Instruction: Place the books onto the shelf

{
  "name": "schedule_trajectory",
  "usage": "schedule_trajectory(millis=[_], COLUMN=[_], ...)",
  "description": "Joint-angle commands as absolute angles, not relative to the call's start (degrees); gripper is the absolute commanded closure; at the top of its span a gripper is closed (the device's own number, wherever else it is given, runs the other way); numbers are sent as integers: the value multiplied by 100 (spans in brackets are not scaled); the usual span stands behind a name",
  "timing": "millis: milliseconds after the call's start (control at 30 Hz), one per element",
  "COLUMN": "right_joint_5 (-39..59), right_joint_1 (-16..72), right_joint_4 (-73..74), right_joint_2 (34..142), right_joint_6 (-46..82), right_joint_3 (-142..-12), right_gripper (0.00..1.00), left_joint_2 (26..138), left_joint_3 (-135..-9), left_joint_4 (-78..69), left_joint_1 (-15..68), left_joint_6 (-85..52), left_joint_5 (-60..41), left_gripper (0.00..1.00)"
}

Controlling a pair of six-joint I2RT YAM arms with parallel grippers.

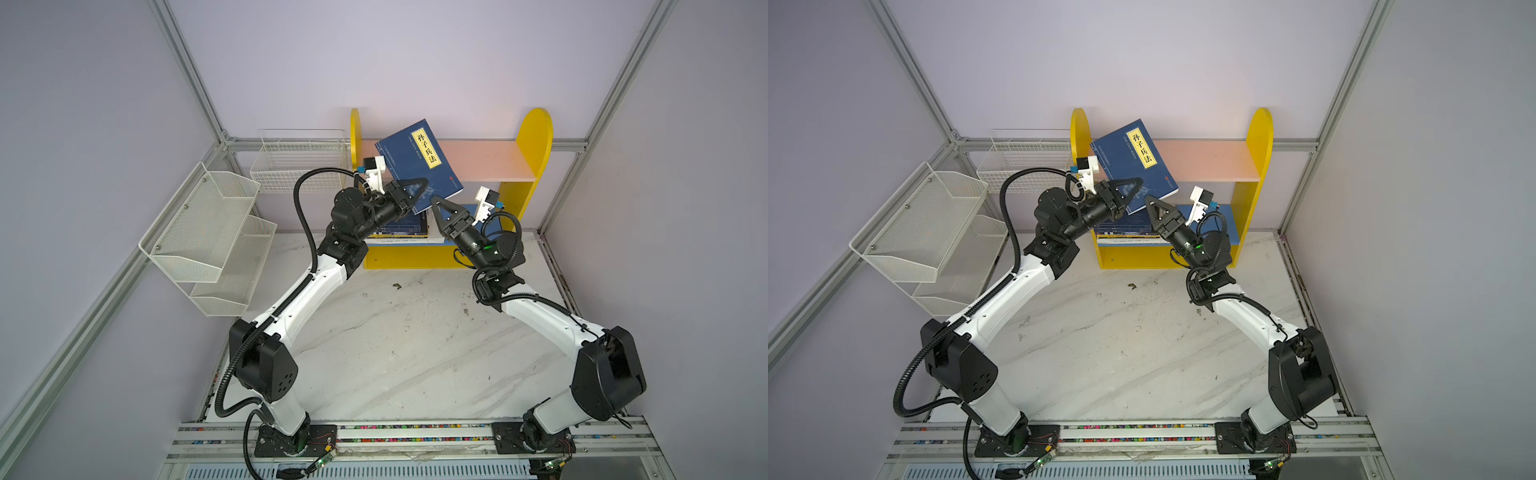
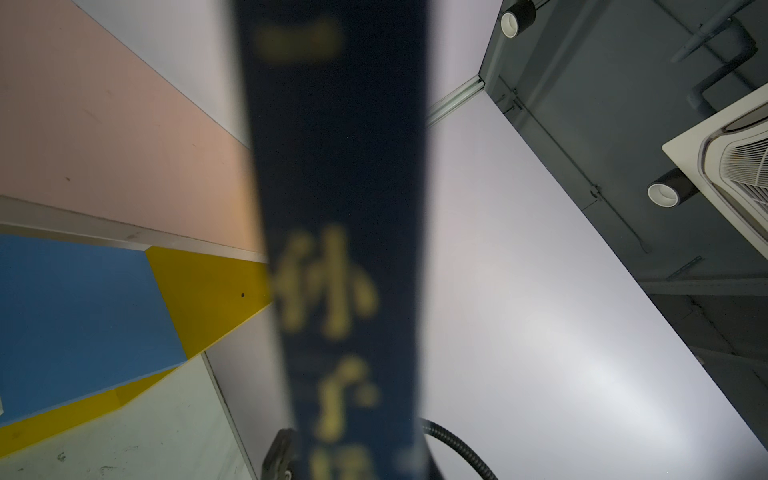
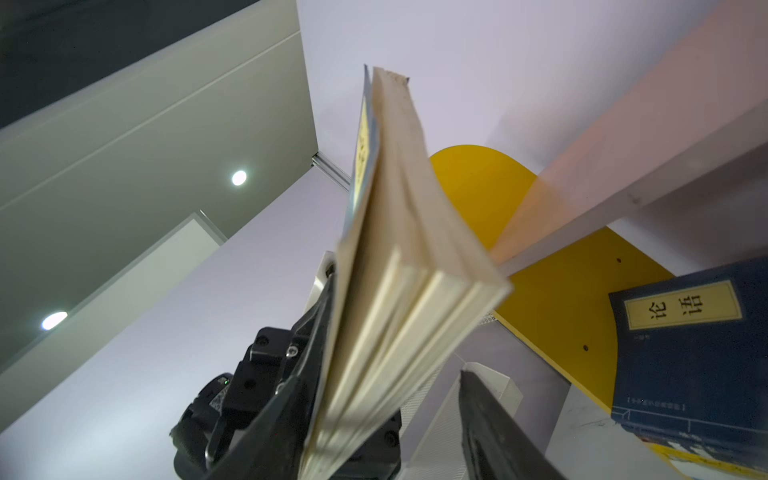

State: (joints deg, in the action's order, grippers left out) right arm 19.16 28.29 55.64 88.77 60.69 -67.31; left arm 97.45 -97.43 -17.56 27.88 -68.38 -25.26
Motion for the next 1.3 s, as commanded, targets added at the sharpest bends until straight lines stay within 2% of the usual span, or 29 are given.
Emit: schedule_trajectory(millis=[0,233,300,367,467,567,633,733,1000,1267], right_joint_5=[1643,1602,1580,1597,1733,1928,2235,2909,4931,5549], right_joint_1=[2841,2806,2776,2730,2657,2547,2433,2164,1537,1504], right_joint_4=[5678,5678,5658,5654,5563,5390,5223,5091,5178,5177], right_joint_2=[8990,9002,8947,8887,8760,8556,8429,8227,8081,8311], right_joint_6=[6317,6529,6617,6672,6770,6772,6763,6856,7407,7638], right_joint_3=[-6961,-6898,-6802,-6705,-6608,-6492,-6451,-6372,-6154,-6346], right_gripper=[50,70,72,74,78,78,78,80,81,81], left_joint_2=[9378,9356,9326,9292,9225,9142,9076,8945,8642,8666], left_joint_3=[-9538,-9440,-9413,-9404,-9358,-9258,-9179,-9013,-8649,-8575], left_joint_4=[-2265,-2265,-2247,-2162,-2084,-2016,-1920,-1670,-687,-162], left_joint_1=[2839,2875,2878,2866,2824,2691,2553,2269,1582,1398], left_joint_6=[-6831,-6816,-6765,-6675,-6534,-6469,-6443,-6388,-5971,-5503], left_joint_5=[-2580,-2698,-2708,-2733,-2767,-2823,-2884,-3057,-3737,-4251], left_gripper=[100,100,98,91,75,59,49,40,31,30])
